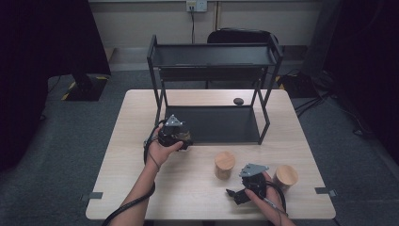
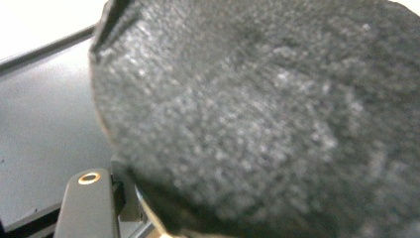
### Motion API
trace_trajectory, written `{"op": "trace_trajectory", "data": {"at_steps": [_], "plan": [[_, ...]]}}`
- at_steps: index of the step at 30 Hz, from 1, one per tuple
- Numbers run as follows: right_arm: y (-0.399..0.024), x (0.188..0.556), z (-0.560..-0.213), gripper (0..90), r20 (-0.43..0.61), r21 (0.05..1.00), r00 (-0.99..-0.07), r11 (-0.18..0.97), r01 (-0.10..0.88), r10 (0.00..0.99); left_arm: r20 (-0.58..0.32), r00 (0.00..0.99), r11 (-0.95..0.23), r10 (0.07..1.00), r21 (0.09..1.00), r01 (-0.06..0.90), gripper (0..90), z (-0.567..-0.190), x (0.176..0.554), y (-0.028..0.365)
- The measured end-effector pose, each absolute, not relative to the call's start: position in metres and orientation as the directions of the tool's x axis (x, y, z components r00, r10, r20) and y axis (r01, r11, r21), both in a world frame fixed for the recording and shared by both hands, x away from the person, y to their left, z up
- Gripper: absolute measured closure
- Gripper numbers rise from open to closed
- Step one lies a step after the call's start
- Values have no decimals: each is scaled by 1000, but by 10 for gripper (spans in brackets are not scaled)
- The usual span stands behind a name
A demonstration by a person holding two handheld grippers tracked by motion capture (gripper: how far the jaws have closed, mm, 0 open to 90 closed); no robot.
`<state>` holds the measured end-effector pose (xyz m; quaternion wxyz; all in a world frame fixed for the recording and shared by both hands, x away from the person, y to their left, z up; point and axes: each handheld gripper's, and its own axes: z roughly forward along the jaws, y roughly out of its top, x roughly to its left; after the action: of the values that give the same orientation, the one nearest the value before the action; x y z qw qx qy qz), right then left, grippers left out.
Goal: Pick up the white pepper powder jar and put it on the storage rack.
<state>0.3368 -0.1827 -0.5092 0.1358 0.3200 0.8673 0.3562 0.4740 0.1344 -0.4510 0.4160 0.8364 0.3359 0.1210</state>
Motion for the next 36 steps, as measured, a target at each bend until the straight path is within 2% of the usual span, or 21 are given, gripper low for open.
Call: {"op": "trace_trajectory", "data": {"at_steps": [36], "plan": [[-183, 337, -509, 0, -8, 705, -758, 541, 458, 652, -96, 706, -381, 701, 787, 486, 305, -444, 498, 124]]}}
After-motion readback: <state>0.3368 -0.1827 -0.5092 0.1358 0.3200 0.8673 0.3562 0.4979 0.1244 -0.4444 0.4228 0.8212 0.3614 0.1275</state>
